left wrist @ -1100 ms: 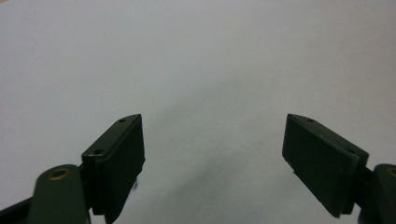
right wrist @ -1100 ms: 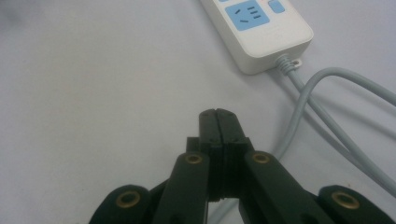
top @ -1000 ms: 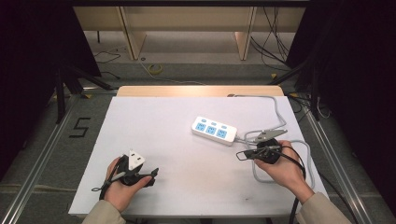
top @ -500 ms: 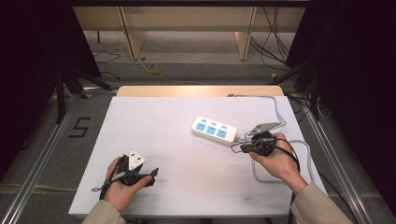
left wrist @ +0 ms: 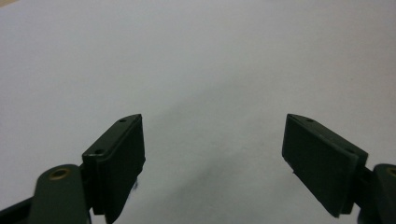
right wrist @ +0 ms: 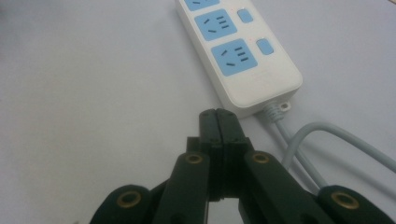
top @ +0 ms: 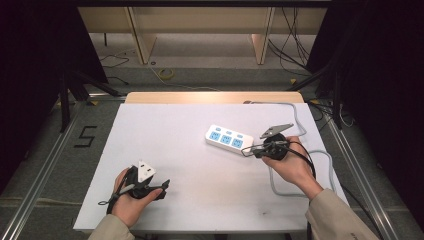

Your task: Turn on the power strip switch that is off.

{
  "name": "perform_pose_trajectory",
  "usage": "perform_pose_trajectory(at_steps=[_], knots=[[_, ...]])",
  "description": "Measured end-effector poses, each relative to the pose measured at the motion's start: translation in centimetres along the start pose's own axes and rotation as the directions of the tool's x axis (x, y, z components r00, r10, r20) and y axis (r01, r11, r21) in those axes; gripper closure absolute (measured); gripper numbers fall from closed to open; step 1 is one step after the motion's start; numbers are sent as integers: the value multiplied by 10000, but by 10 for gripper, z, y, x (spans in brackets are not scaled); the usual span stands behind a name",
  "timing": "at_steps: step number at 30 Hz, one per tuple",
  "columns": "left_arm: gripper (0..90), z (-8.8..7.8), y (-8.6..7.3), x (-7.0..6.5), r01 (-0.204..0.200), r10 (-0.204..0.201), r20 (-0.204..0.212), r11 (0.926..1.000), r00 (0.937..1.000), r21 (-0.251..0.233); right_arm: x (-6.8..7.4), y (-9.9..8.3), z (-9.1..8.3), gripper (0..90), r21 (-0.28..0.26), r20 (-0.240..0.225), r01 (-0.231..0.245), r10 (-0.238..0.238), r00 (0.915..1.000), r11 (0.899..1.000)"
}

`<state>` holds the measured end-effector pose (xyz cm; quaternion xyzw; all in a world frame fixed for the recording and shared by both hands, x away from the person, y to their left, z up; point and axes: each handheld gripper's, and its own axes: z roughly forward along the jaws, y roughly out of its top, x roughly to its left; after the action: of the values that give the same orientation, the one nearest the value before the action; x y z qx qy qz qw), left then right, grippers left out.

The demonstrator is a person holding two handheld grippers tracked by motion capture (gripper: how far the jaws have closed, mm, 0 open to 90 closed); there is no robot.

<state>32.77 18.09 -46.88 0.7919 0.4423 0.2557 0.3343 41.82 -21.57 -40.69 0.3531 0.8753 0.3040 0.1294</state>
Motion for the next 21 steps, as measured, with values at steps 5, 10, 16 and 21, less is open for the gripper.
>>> perform_pose_trajectory(at_steps=[5,10,16,21], knots=[[212,0,0,0,-5,5,4,10000,10000,8,-1,5,3,900,139,0,-44,44,10000,9999],[212,0,0,0,-40,40,-6,10000,10000,13,-1,12,6,900,239,-25,22,-21,10000,9997],[212,0,0,0,-26,26,-16,10000,10000,-1,-2,21,10,900,316,-11,84,-83,10000,9995],[213,0,0,0,-46,46,-13,10000,10000,9,-4,25,13,900,340,-26,150,-150,9999,9993]])
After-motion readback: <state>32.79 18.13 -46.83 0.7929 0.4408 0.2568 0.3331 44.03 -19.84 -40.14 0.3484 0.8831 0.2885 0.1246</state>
